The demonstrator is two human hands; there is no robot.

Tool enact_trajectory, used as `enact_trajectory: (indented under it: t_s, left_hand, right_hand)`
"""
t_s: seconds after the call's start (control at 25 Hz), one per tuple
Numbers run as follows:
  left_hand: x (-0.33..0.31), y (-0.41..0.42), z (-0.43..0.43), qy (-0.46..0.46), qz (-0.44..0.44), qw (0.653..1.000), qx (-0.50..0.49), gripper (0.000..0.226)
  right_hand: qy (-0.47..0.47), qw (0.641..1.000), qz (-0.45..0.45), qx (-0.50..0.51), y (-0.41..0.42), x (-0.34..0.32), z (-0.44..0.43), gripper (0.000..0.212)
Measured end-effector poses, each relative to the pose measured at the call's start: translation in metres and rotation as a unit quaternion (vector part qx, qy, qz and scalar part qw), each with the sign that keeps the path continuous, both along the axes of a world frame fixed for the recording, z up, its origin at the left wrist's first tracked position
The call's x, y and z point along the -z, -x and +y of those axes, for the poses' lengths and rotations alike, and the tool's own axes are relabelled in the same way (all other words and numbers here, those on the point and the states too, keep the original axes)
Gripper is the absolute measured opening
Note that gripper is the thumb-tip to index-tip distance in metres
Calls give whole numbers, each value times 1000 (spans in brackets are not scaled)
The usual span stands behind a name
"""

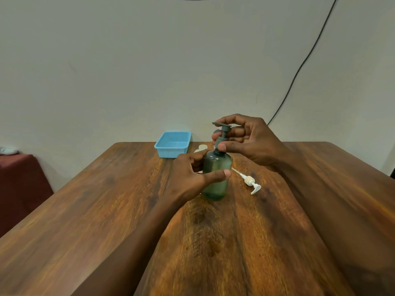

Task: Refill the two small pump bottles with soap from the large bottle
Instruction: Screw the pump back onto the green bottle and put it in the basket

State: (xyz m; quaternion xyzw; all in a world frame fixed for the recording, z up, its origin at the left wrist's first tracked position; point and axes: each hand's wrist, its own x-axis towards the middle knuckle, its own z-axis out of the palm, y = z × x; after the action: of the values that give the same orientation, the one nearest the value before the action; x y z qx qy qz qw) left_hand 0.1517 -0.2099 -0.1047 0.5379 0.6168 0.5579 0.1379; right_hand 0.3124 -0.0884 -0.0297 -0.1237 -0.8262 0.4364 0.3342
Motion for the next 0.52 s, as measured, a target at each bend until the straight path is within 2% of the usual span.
enact_trajectory:
  t_s: [0.12,0.24,0.36,0.44,0.52]
  left_hand:
    - [-1,-1,4,16,-33,999,36,72]
    - [-3,-11,5,5,-9,1000,20,61]
    - [-1,-19,10,-30,55,997,-36,66]
    - [1,-24,13,-51,70,995,-58,77]
    - [1,-27,16,-62,73,993,-76,81]
  right_hand:
    - [44,994,-26,-93,-10,-4,5,59]
    - [17,995,-56,-85,-13,-6,6,60]
    - [-80,992,-72,69,-8,-7,4,65]
    - [-140,966,-61,208,0,-3,-3,69]
    - [-179,940,-36,288,8,1,-10,71]
